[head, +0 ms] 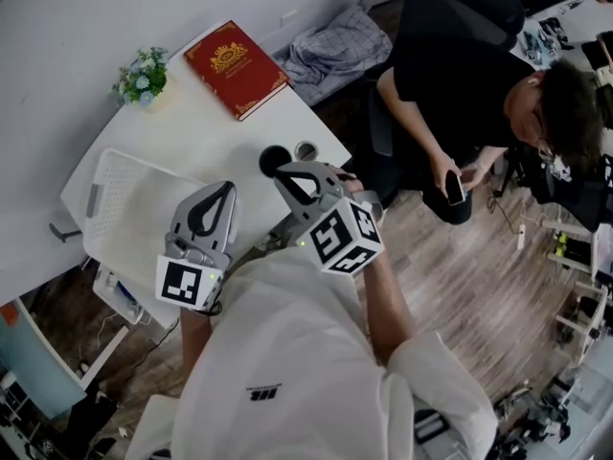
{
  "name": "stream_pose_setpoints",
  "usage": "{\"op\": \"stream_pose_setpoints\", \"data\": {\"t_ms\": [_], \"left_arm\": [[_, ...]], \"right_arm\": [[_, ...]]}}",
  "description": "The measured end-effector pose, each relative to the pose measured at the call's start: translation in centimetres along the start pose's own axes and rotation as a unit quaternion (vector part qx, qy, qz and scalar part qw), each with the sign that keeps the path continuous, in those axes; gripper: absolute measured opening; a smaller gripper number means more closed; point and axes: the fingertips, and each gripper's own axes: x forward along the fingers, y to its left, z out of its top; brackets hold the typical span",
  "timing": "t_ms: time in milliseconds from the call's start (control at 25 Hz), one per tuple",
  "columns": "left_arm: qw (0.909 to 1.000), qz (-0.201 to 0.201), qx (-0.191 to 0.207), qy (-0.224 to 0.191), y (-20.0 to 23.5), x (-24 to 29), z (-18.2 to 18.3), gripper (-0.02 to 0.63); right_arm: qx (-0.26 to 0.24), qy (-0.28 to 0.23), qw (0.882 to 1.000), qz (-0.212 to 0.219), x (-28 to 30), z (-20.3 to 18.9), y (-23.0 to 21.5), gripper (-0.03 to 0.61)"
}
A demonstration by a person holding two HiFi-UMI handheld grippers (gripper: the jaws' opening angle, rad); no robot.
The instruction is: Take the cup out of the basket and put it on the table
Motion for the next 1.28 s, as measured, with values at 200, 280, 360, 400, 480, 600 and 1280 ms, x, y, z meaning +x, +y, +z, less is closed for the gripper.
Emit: {"op": "stream_pose_setpoints", "data": {"t_ms": [200, 280, 360, 400, 480, 600, 1280], "left_arm": [[0.9995, -0.008, -0.009, -0.029, -0.4, -0.8, 1.9, 0.009], [0.9989, -0.018, -0.006, -0.043, -0.5, -0.9, 2.7, 0.009], [0.9980, -0.029, -0.002, -0.057, -0.7, -1.0, 3.6, 0.009], [0.9974, -0.034, -0.002, -0.063, -0.9, -1.0, 4.0, 0.009], [0.9964, -0.043, -0.001, -0.072, -1.4, -1.0, 4.7, 0.009], [0.9952, -0.055, 0.000, -0.081, -2.2, -1.0, 5.1, 0.009], [0.9953, -0.059, 0.015, -0.075, -3.2, -0.8, 5.2, 0.009]], "right_arm": [[0.081, -0.173, 0.982, -0.001, -4.0, 4.7, -1.3, 0.012], [0.126, -0.249, 0.960, -0.002, -5.9, 6.3, -1.9, 0.012], [0.149, -0.289, 0.946, -0.004, -7.4, 7.1, -2.1, 0.012], [0.153, -0.300, 0.942, -0.005, -8.0, 7.2, -2.0, 0.012], [0.159, -0.318, 0.935, -0.006, -8.9, 7.5, -1.7, 0.012], [0.159, -0.335, 0.929, -0.005, -9.5, 7.6, -1.1, 0.012], [0.141, -0.323, 0.936, 0.014, -9.2, 6.8, -0.2, 0.012]]}}
